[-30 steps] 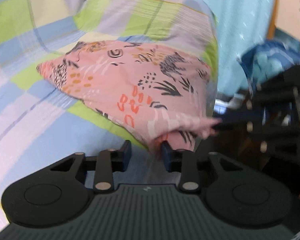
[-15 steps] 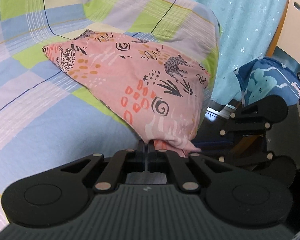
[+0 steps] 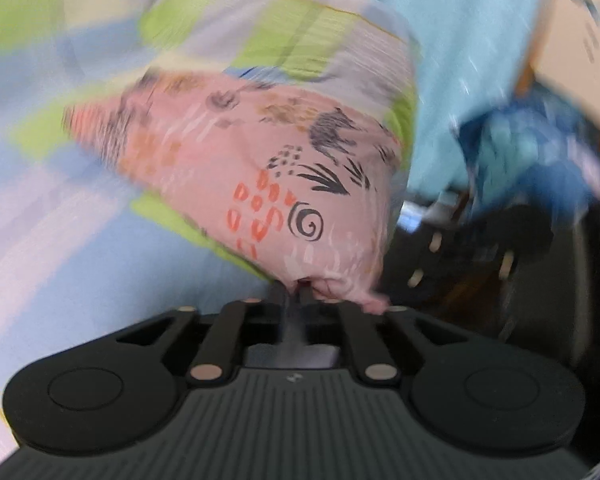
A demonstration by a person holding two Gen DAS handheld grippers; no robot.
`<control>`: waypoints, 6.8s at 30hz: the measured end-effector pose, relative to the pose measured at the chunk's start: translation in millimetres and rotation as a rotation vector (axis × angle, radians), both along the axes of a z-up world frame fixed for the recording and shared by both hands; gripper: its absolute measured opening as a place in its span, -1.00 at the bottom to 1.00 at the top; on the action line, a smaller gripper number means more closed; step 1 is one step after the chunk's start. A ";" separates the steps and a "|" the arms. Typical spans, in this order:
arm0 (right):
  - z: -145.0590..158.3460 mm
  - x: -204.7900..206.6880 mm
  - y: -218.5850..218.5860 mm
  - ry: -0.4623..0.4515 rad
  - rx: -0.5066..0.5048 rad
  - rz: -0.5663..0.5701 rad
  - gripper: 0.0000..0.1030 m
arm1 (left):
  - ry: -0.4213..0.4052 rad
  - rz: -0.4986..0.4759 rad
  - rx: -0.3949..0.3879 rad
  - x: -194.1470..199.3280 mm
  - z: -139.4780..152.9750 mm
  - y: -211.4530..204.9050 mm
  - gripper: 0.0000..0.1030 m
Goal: Fold clothes
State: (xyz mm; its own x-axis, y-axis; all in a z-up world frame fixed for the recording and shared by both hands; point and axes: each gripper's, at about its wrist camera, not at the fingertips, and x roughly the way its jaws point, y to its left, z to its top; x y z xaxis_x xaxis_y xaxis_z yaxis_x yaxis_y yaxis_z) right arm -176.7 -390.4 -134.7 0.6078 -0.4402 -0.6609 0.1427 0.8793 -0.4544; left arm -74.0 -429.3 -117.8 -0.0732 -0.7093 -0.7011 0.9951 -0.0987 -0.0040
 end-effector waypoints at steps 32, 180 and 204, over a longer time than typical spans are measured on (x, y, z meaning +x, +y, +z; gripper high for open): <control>52.0 -59.1 -58.0 -0.156 0.035 -0.047 0.17 | -0.343 -0.329 -0.161 -47.0 27.5 -40.2 -0.92; -19.3 -18.6 -321.6 -0.781 1.017 -0.651 -0.18 | 0.590 0.462 -0.135 301.1 -20.6 -62.7 -0.81; 5.2 -16.4 -288.8 -0.675 0.731 -0.635 -0.65 | 0.271 0.507 -0.124 274.0 12.2 -47.7 -0.87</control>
State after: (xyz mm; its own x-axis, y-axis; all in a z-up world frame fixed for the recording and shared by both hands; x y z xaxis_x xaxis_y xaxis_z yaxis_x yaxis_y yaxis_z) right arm -193.1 -679.2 -129.5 0.7390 -0.4399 -0.5103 0.6671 0.5838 0.4628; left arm 200.0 -477.0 -105.6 0.1319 -0.7782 -0.6140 0.8831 0.3736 -0.2838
